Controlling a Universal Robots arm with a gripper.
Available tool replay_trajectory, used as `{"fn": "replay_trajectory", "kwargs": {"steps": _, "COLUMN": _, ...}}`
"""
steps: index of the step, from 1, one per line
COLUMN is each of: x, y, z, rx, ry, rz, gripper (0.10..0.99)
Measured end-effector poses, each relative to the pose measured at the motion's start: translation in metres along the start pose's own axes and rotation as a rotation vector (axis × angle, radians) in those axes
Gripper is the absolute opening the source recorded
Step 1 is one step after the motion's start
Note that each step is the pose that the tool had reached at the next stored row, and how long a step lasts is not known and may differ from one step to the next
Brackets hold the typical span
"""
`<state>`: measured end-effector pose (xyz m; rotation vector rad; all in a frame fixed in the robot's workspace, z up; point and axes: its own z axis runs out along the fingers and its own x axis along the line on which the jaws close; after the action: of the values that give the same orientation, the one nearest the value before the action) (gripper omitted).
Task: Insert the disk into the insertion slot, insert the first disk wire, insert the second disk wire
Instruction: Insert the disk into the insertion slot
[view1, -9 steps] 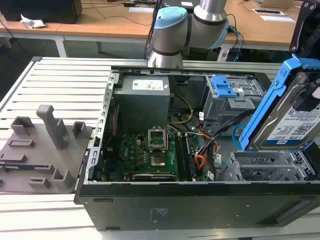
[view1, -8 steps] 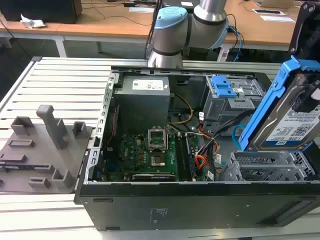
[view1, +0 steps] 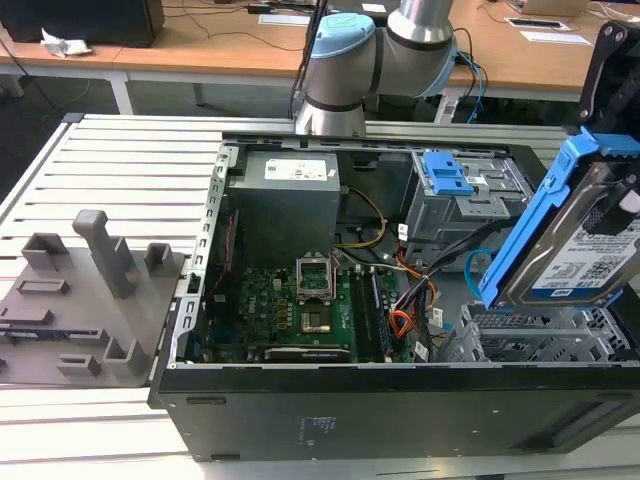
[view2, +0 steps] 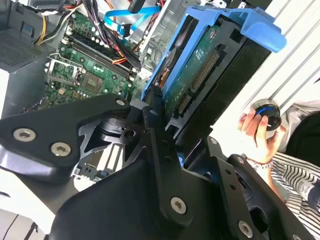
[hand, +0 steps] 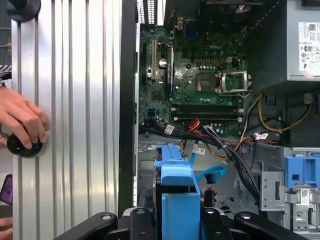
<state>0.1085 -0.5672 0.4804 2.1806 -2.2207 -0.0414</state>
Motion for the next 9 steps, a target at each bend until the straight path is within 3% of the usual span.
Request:
{"fn": "replay_trajectory", "kwargs": {"steps": 6, "x": -0.0002, "y": -0.0053, "z": 0.0103, "rx": 0.000, "ry": -0.0002, "rz": 0.000, "gripper": 0.361}}
{"fn": "replay_trajectory", "kwargs": {"steps": 7, "x": -0.0016, "y": -0.0098, "z": 0.0127, "rx": 0.000, "ry": -0.0002, "rz": 0.000, "gripper": 0.361}}
{"fn": "replay_trajectory", "kwargs": {"steps": 9, "x": -0.0044, "y": -0.0119, "z": 0.0143, "rx": 0.000, "ry": 0.0000, "rz": 0.000, "gripper": 0.361}}
